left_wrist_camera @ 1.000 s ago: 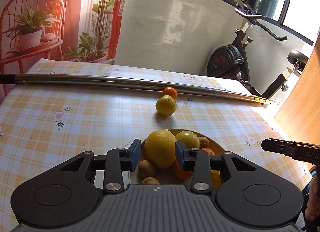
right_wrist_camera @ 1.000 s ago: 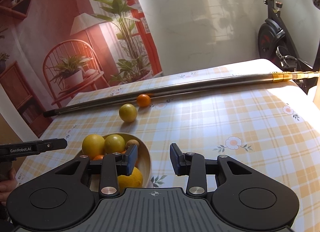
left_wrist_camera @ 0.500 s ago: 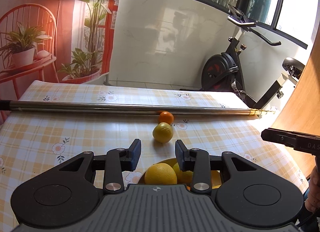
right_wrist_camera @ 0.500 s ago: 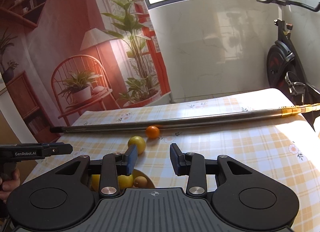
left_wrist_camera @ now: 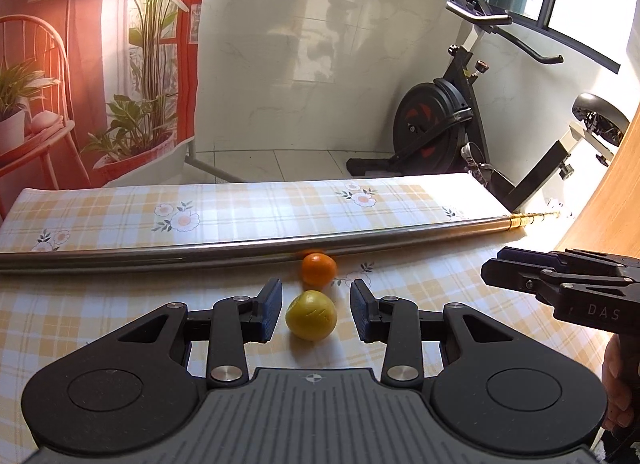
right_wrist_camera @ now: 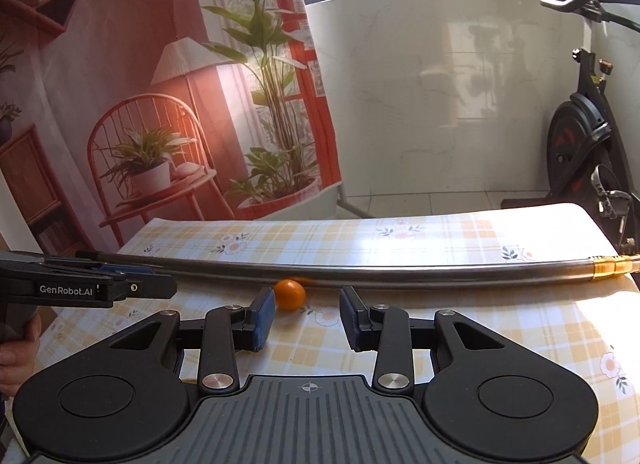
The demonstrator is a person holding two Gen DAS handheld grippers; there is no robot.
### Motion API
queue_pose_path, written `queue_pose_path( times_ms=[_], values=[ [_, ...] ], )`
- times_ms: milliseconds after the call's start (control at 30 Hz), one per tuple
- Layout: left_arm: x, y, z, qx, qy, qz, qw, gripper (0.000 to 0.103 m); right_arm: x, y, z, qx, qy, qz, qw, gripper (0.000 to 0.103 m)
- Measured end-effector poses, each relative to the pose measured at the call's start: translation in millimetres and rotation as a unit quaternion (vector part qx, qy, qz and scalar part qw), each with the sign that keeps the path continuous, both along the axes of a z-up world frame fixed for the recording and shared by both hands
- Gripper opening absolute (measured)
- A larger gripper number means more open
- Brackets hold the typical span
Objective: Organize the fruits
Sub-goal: 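Move both open grippers toward the lime and tangerine by the rod, then grasp the tangerine with the left gripper while the right grasps the green-yellow lime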
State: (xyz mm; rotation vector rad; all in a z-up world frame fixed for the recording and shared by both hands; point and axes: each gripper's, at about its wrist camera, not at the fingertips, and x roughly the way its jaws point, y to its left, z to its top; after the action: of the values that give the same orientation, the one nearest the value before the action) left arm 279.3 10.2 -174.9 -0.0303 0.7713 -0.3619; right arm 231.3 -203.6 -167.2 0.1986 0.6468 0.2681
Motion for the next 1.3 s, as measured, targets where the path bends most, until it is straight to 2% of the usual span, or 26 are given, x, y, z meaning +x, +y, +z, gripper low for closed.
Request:
queue_pose_path(
  times_ms=[133,300,400,467,833,1100,1300],
  values=[
    [39.5,-5.8,-14.8,-0.024,0.035,0.004,0.9991,0.039,15.8,6.1,-20.0,-0.002,0.025,-0.004,1.000,0.034],
    [73.4,-21.0,-40.2,-0.006,0.066,0.007,0.9978,0.039,25.9,4.7,-41.0,0.008,0.050,-0.016,0.999,0.034],
    [90.8,-22.4,-53.5,-0.031,0.099,0.022,0.9944,0.040,28.9,-2.8,-51.7,0.027,0.064,-0.026,0.997,0.034],
    [98.9,-23.8,-59.3,-0.030,0.109,0.029,0.9932,0.040,29.2,-7.4,-55.9,0.028,0.069,-0.030,0.997,0.034],
    [121.4,-45.8,-76.3,0.031,0.122,0.033,0.9915,0.043,26.6,-14.1,-66.4,0.033,0.079,-0.030,0.996,0.034],
    [121.9,-52.4,-86.4,0.043,0.126,0.027,0.9907,0.042,26.1,-14.2,-68.8,0.036,0.088,-0.032,0.995,0.034],
    [114.4,-46.6,-84.0,0.039,0.108,0.027,0.9930,0.041,27.3,-12.9,-68.1,0.033,0.089,-0.028,0.995,0.034]
  ],
)
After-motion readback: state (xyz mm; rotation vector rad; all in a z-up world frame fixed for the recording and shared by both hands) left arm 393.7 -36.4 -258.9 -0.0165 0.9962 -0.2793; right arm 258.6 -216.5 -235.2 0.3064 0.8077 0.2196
